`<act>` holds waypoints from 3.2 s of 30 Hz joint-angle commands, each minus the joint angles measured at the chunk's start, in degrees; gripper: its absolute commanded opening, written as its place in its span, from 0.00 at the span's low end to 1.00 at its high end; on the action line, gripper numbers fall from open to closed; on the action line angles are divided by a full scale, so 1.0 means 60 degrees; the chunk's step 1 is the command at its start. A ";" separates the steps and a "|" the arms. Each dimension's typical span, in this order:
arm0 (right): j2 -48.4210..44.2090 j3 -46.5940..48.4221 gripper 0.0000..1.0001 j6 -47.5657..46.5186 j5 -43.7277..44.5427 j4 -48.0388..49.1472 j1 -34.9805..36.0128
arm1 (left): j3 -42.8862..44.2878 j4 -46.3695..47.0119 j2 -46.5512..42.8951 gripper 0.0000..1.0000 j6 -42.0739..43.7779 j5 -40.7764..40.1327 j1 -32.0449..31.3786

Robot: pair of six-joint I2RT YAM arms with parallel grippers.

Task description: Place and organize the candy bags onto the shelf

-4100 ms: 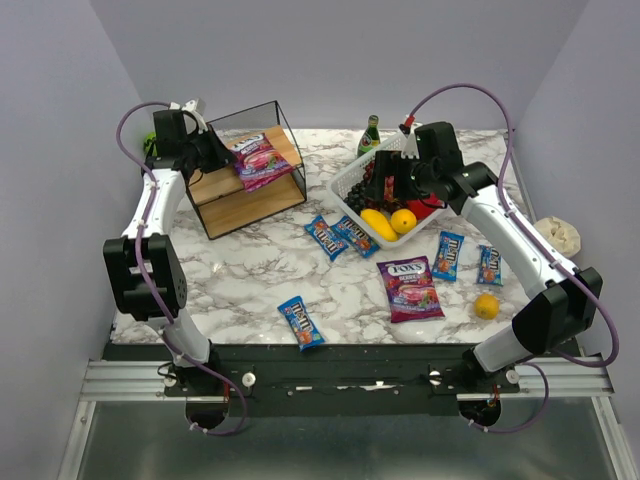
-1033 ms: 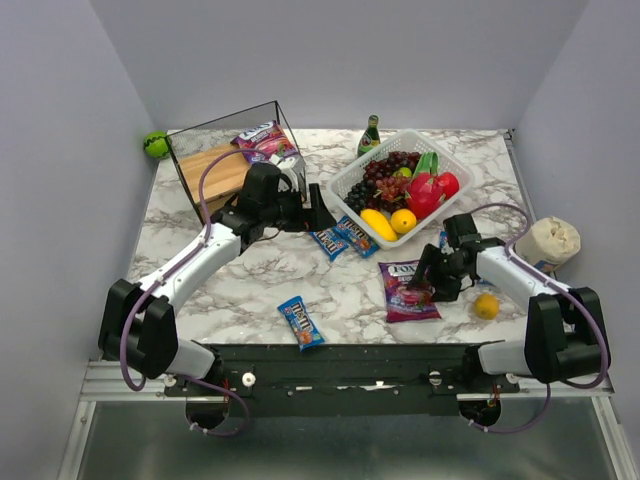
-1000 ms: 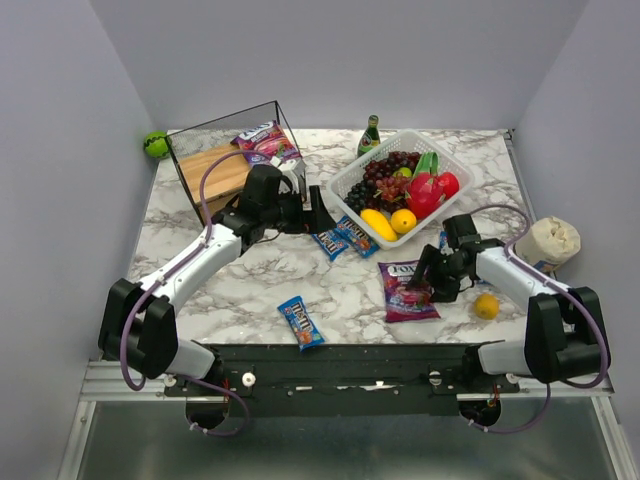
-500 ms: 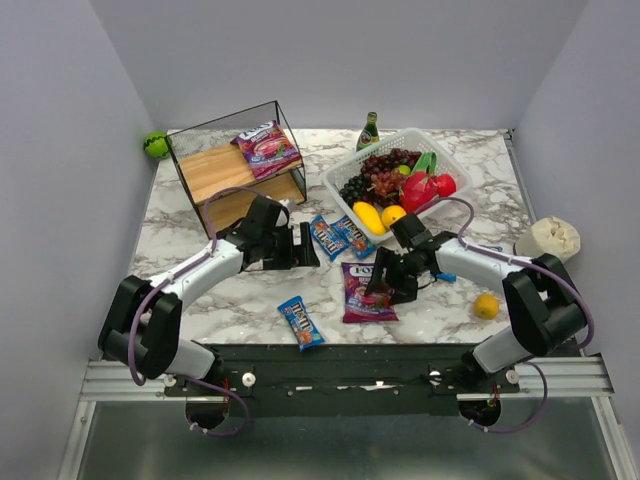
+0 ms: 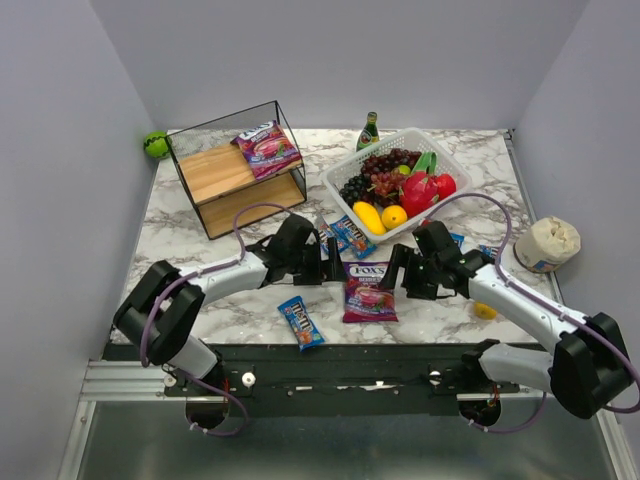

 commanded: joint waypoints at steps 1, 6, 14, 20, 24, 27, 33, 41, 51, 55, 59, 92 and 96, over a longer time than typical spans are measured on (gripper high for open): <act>-0.0694 -0.0483 0.89 -0.0305 0.0683 -0.0263 0.0058 | -0.0011 0.0890 0.0760 0.96 -0.1261 -0.0639 -0.0631; -0.1208 -0.0571 0.89 -0.0495 0.0829 -0.0410 0.0072 | -0.0332 0.1635 0.1346 0.89 -0.2434 -0.1022 -0.1028; -0.1472 -0.0629 0.91 -0.0657 0.0829 -0.0527 0.0058 | -0.1358 0.4903 0.2605 0.77 -0.4354 -0.0509 -0.1086; -0.1429 -0.0483 0.92 -0.0730 0.0932 -0.0659 0.0072 | -0.1665 0.5020 0.2724 0.68 -0.4881 -0.0523 -0.1174; -0.1399 -0.0498 0.93 -0.0745 0.0976 -0.0688 0.0072 | -0.1871 0.5153 0.2812 0.52 -0.4970 -0.0539 -0.1160; -0.1428 -0.0498 0.93 -0.0759 0.1020 -0.0688 0.0072 | -0.1798 0.5139 0.2885 0.32 -0.4810 -0.0480 -0.1160; -0.1443 -0.0366 0.94 -0.0920 0.1151 -0.0820 0.0072 | -0.1461 0.3839 0.2142 0.00 -0.4342 -0.1151 -0.1160; -0.1677 -0.0366 0.94 -0.0950 0.1313 -0.0849 0.0072 | 0.0690 -0.0421 0.0588 0.00 -0.1955 -0.2398 -0.1131; -0.1970 0.0029 0.95 -0.1067 0.1928 -0.1113 0.0058 | 0.1937 -0.2842 -0.1695 0.00 -0.0869 -0.2824 -0.0313; -0.1970 0.0249 0.95 -0.1184 0.1943 -0.1128 0.0058 | 0.2477 -0.3488 -0.2650 0.00 -0.0372 -0.2444 0.0740; -0.1956 0.0249 0.95 -0.1243 0.2089 -0.1113 0.0058 | 0.3532 -0.4293 -0.3120 0.00 0.0346 -0.2281 0.1651; -0.1194 0.1040 0.98 -0.1887 0.2587 -0.1069 -0.0264 | 0.8471 -0.4339 0.0629 0.00 0.0860 -0.1122 0.6999; -0.1121 0.1084 0.99 -0.1960 0.2543 -0.1055 -0.0352 | 0.8105 -0.4266 0.0761 0.00 0.0991 -0.1270 0.7263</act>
